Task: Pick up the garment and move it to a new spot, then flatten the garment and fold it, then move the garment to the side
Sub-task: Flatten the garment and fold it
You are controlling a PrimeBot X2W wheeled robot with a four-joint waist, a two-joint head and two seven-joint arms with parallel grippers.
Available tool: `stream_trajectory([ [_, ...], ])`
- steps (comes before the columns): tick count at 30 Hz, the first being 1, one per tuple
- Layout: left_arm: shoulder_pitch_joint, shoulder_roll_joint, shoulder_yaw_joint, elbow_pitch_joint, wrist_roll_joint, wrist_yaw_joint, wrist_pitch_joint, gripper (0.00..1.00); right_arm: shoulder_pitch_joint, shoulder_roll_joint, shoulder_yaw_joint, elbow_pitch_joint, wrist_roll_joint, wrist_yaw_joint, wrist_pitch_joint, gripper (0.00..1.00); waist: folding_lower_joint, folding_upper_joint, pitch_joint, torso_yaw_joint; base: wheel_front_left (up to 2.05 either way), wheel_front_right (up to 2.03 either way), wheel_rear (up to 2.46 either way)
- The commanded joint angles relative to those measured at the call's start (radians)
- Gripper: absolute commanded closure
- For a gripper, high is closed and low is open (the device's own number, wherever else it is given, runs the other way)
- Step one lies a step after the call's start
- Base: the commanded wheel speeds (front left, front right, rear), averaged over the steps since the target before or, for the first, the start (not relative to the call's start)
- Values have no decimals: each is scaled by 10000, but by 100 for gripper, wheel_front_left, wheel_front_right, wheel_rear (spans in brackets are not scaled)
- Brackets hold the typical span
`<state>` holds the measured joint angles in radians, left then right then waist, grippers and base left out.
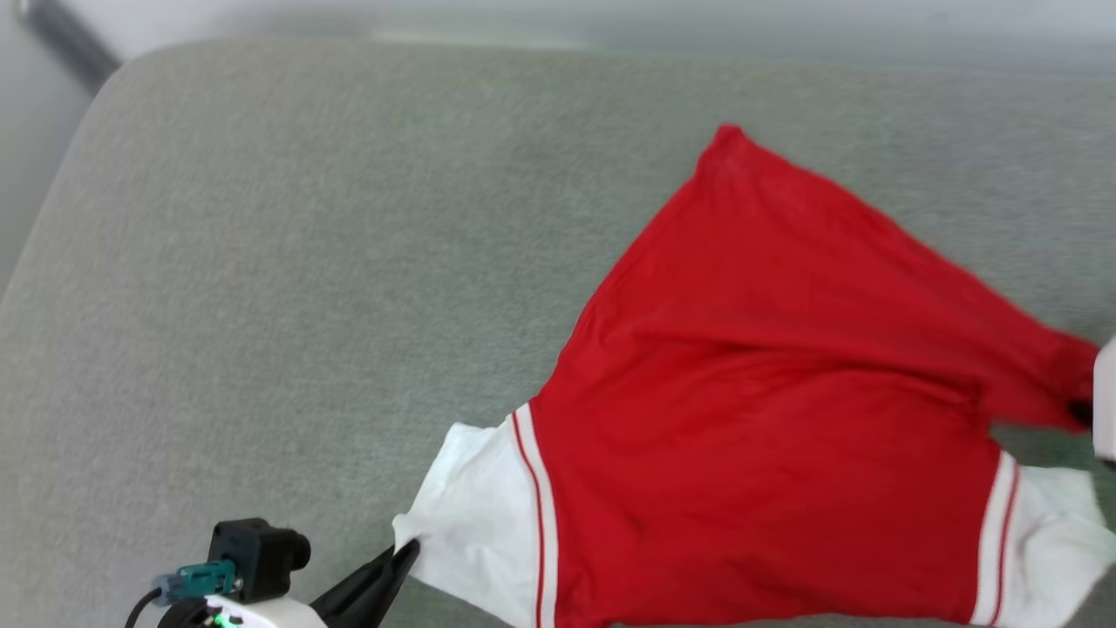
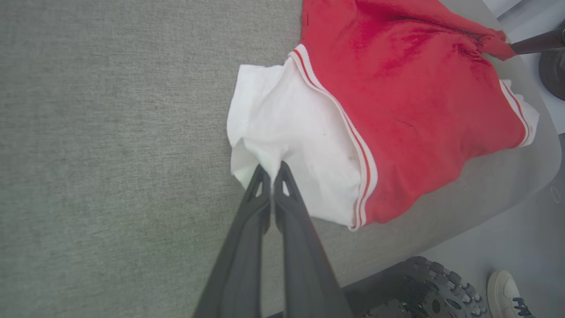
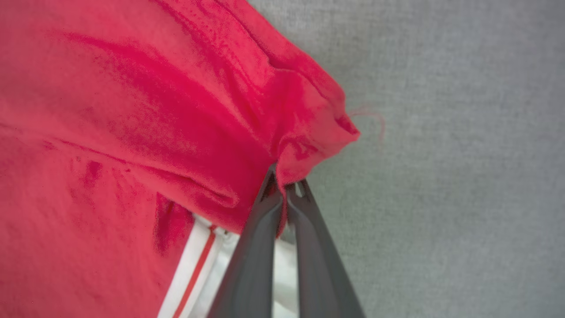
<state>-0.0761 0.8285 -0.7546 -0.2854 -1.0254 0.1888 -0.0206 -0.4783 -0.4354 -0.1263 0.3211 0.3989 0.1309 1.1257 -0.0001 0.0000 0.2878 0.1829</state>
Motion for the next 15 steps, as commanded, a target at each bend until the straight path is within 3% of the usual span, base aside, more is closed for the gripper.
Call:
stream_trajectory([
  [1,211,49,37,61,-39,80,-85,100,628,-125,94,-320,271,-6,-70,100,1,0,-756,-737,0,0,0],
  [7,537,80,200,149,-255,222,-343,100,2476,-208,303,-1603,928,-4,-359,100,1,0,-1197,-1229,0,0,0],
  [15,723,114,314,202,-356,360,-533,100,4430,169,90,-2784,1349,-4,-631,100,1,0,-1603,-1629,0,0,0],
])
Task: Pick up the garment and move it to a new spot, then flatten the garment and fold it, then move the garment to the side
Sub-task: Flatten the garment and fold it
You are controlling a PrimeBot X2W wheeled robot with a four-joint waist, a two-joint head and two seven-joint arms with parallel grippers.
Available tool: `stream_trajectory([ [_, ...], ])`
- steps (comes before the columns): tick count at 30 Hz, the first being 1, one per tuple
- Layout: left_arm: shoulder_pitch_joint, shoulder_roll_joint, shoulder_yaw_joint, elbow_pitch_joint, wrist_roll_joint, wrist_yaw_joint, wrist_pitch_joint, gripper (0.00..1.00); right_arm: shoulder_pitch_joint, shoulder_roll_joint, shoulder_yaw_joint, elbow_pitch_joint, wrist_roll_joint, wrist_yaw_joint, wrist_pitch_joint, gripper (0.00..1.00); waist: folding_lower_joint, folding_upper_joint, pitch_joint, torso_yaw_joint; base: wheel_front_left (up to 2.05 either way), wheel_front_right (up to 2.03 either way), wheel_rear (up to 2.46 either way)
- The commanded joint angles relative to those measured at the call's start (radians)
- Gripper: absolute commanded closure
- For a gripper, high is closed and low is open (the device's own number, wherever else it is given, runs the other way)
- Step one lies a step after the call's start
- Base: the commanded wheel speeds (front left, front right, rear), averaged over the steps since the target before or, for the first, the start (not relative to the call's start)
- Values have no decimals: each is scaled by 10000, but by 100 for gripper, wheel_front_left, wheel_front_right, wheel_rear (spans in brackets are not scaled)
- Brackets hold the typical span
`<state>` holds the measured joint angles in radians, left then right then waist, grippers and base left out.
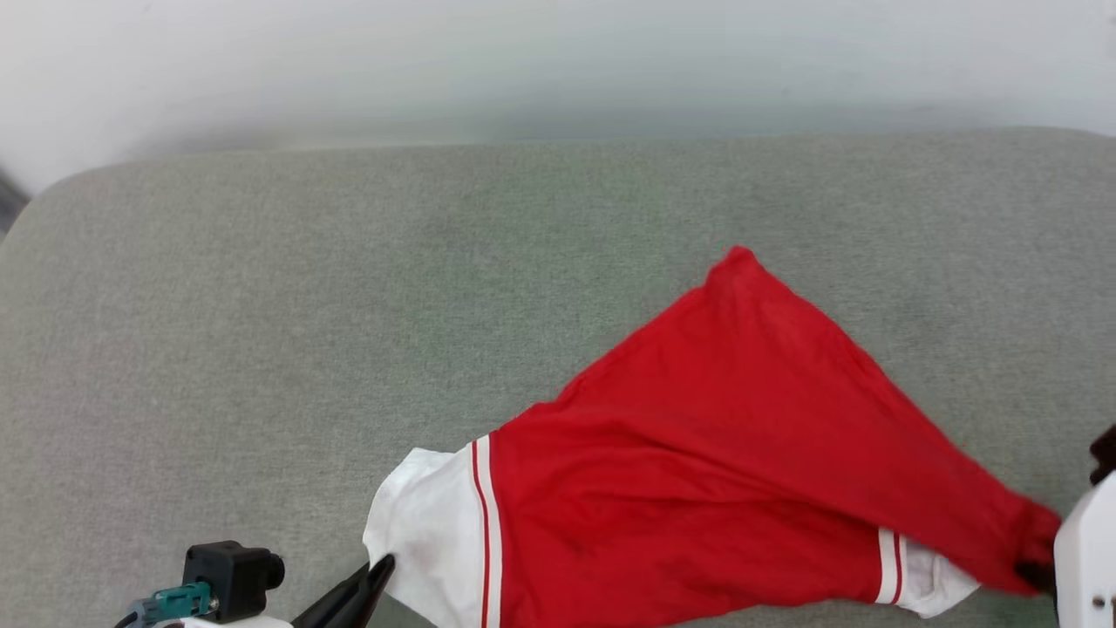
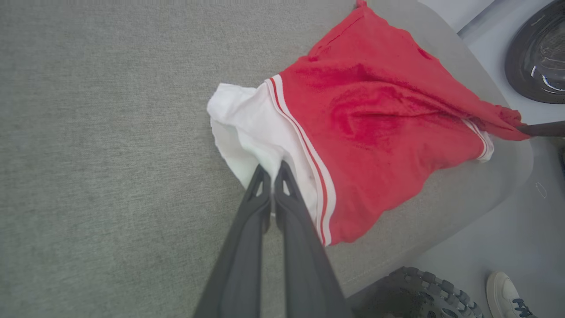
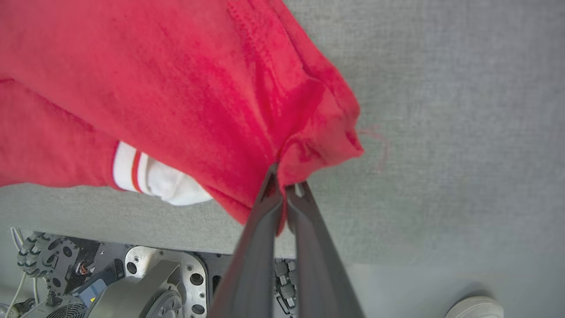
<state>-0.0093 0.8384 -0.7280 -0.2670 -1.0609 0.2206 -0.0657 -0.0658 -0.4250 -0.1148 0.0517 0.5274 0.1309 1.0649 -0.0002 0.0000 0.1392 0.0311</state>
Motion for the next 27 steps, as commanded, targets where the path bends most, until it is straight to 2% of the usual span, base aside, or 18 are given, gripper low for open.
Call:
stream_trajectory([
  [1,66,-9,57,34,2,68,-93,100,504,106,-66,-167,80,-4,-53,100,2,0,-146,-131,0,0,0],
  [8,119,-138,10,57,-10,46,-182,100,1493,459,-94,-202,152,-4,-742,100,2,0,-232,-129,0,0,0],
  [12,141,-88,28,2,-19,56,-194,100,1561,427,-34,-11,252,-4,-1041,100,2,0,-242,-51,0,0,0],
  [13,141,-68,36,-16,-20,61,-190,100,1478,346,17,-58,245,-4,-1161,58,2,0,-239,-29,0,0,0],
  [14,139,-51,39,-37,-12,70,-188,100,1398,280,-2,-68,245,-4,-1281,0,2,0,-232,-9,0,0,0],
  [19,72,-3,21,-198,93,104,-167,100,872,68,145,-524,507,-3,-1421,0,2,0,-108,153,0,0,0],
  [22,-64,14,-11,-407,215,134,-120,100,153,-61,264,-1228,781,-3,-1211,0,2,0,102,353,0,0,0],
  [27,-295,6,-49,-641,397,140,-51,100,-901,-5,565,-1732,848,-3,-826,0,2,0,474,640,0,0,0],
])
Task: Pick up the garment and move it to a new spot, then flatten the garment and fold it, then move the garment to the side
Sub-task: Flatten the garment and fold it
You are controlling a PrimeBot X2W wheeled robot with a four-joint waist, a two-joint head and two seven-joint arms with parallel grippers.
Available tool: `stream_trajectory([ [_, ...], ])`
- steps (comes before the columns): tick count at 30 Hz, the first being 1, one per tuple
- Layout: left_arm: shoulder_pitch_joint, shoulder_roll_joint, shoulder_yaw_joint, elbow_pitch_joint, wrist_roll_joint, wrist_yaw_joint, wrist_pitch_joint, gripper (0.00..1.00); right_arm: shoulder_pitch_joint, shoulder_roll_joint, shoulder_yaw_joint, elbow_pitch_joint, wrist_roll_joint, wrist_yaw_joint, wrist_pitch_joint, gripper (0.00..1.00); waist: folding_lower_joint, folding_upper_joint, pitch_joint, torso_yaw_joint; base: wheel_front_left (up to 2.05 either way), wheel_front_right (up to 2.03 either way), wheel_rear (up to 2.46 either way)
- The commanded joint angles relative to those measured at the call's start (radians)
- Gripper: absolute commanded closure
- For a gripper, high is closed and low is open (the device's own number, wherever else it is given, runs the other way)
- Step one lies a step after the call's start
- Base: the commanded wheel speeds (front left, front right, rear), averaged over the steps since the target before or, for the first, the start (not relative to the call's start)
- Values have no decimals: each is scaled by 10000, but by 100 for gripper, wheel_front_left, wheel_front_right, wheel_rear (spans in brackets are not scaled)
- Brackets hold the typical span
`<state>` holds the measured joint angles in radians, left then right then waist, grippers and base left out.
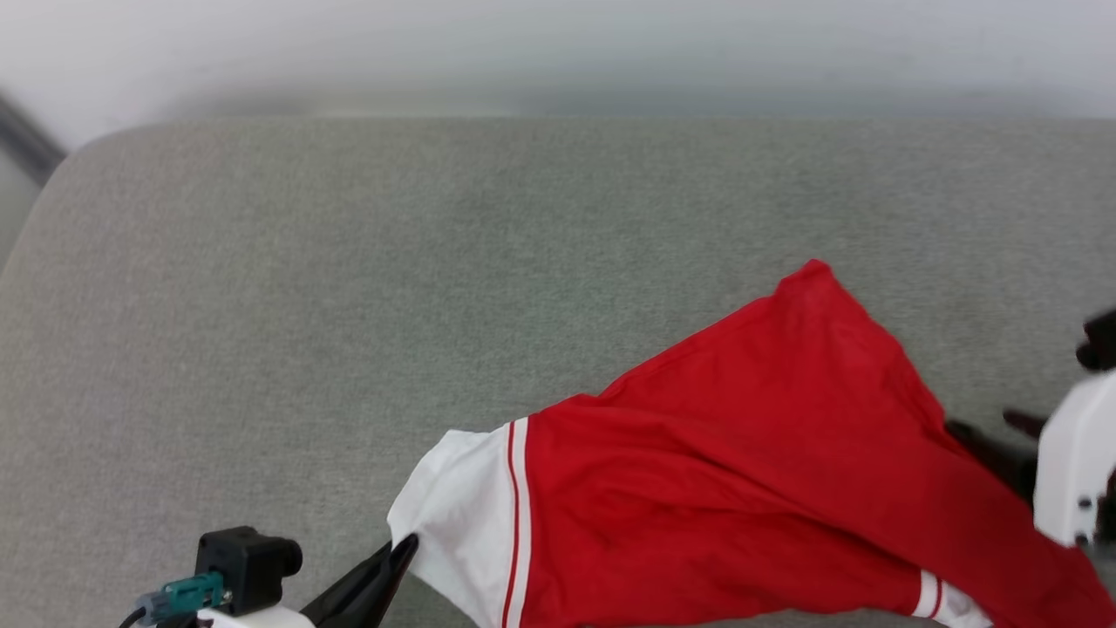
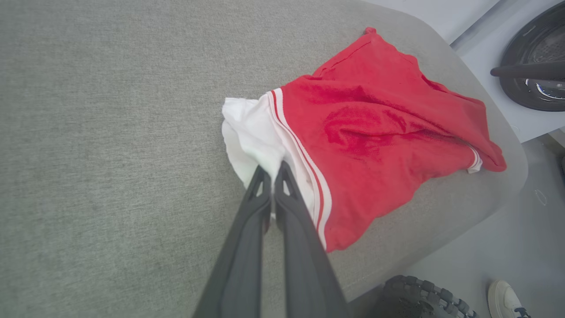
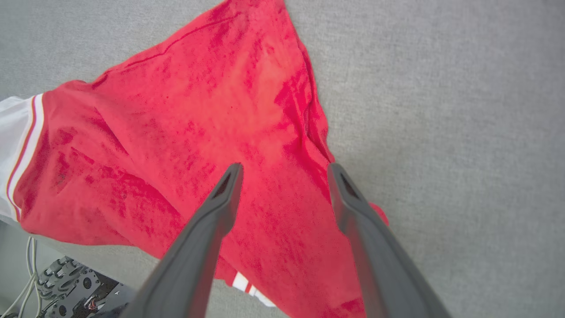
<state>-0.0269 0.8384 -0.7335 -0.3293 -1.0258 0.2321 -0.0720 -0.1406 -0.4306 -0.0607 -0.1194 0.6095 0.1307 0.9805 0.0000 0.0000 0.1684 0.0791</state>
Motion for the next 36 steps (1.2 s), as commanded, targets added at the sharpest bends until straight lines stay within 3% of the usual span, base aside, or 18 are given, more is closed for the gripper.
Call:
stream_trajectory([
  [1,-215,-4,-9,-86,107,16,49,100,-463,72,92,-73,-23,-1,150,0,0,0,319,260,0,0,0],
  [5,-516,-98,-111,-278,376,-24,158,100,-1766,130,498,293,-486,-2,568,0,0,0,775,710,0,0,0],
  [16,-1373,-600,-503,-628,1032,-212,396,100,-4468,-5,1191,2781,-1690,-1,723,0,0,0,1970,2063,0,0,0],
  [23,-1666,-872,-650,-524,1152,-342,472,100,-4909,-267,1369,4058,-2116,-1,699,0,0,0,2422,2589,0,0,0],
  [30,-1767,-999,-708,-345,1154,-427,426,100,-4266,-244,1855,4891,-2192,-2,793,0,0,0,2458,2718,0,0,0],
  [31,-1775,-998,-693,-328,1137,-430,425,100,-4185,-237,1921,4963,-2160,-2,808,4,0,0,2439,2707,0,0,0],
  [32,-1786,-994,-684,-310,1138,-445,421,100,-4119,-235,2007,5010,-2129,-1,786,68,0,0,2409,2690,0,0,0],
  [33,-1803,-985,-683,-302,1141,-449,425,100,-4081,-229,2095,5024,-2088,-1,753,100,0,0,2367,2666,0,0,0],
  [36,-1821,-939,-633,-274,1136,-432,387,100,-4190,-191,2100,4996,-1908,-1,459,100,0,0,2199,2538,0,0,0],
])
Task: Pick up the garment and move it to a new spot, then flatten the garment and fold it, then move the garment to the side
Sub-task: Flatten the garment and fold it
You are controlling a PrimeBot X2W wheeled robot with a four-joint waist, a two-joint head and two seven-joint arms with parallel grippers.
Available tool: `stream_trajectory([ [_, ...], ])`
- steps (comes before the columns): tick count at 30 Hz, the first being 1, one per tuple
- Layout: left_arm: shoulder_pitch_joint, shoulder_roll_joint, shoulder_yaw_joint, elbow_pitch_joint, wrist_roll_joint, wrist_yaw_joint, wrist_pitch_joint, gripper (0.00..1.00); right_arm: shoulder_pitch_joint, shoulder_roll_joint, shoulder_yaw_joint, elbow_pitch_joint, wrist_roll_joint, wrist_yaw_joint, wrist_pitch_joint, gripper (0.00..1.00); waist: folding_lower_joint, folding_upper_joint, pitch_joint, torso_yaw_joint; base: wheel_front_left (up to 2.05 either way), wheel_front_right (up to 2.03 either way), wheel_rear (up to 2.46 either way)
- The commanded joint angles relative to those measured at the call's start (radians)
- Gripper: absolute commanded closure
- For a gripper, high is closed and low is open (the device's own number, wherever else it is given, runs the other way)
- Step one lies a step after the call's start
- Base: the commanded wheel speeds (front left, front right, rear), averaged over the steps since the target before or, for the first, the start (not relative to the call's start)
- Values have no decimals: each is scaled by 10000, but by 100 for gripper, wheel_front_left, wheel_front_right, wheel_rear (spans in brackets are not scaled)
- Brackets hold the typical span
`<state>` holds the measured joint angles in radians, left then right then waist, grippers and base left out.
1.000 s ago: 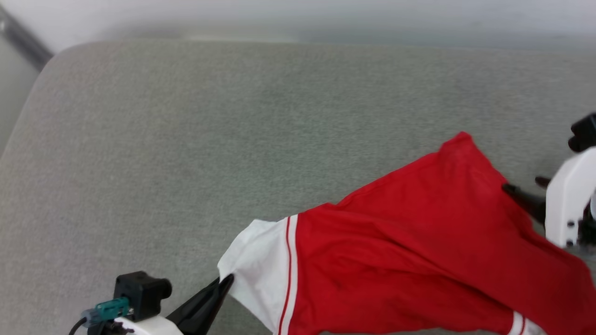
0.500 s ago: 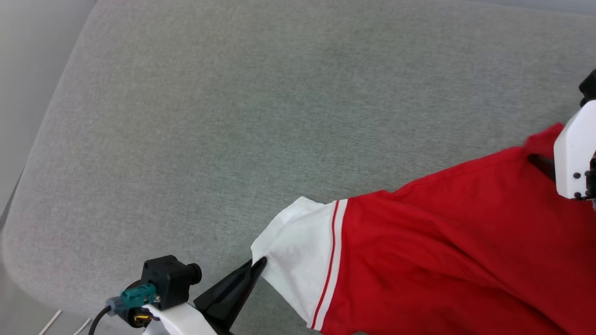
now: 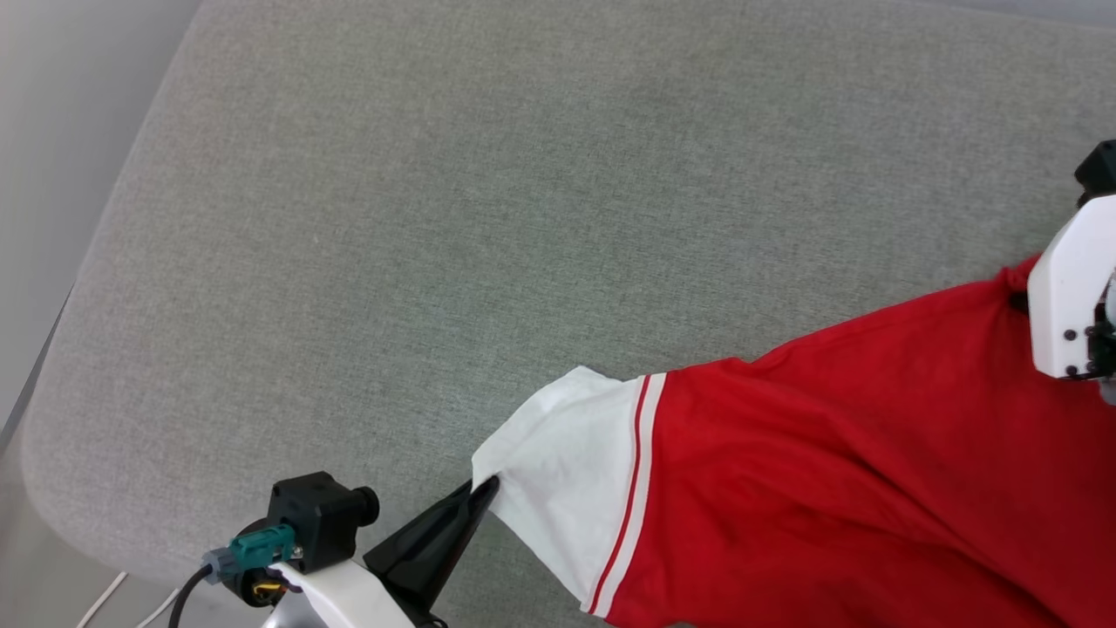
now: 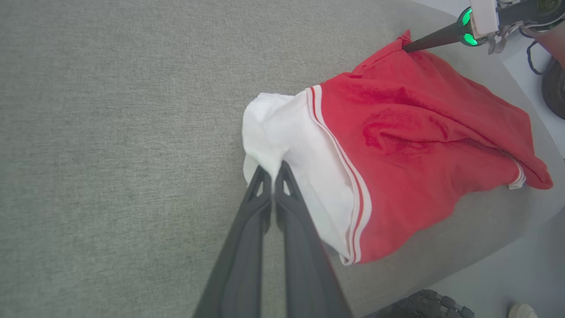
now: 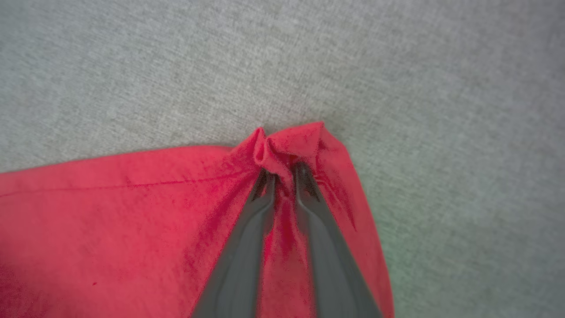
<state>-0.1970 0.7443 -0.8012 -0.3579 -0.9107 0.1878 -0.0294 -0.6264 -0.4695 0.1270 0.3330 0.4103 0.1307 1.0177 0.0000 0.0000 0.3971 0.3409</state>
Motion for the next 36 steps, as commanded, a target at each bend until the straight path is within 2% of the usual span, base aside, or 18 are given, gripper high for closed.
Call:
stream_trajectory([
  [1,-115,18,73,18,-25,27,-64,100,575,205,183,446,126,-1,-32,100,0,0,-159,-137,0,0,0],
  [10,155,344,568,-83,-176,345,-421,100,-40,-58,297,-40,747,-2,-1259,100,0,0,-1278,-987,0,0,0],
  [16,373,912,1217,-484,-286,817,-684,100,-17,-353,567,-770,1320,-2,-1925,100,0,0,-2171,-1850,0,0,0],
  [22,253,1481,2203,-987,-291,1286,-1223,100,227,-657,355,-2011,1757,-2,-2478,100,0,0,-2791,-2539,0,0,0],
  [29,-277,2085,3601,-1782,-353,1736,-1694,100,334,-475,-337,-3626,1998,-2,-2998,100,0,0,-3308,-3160,0,0,0],
  [36,-1344,2490,4934,-2551,-562,2087,-1669,100,44,-82,-799,-5033,1937,-2,-3247,100,0,0,-3530,-3656,0,0,0],
])
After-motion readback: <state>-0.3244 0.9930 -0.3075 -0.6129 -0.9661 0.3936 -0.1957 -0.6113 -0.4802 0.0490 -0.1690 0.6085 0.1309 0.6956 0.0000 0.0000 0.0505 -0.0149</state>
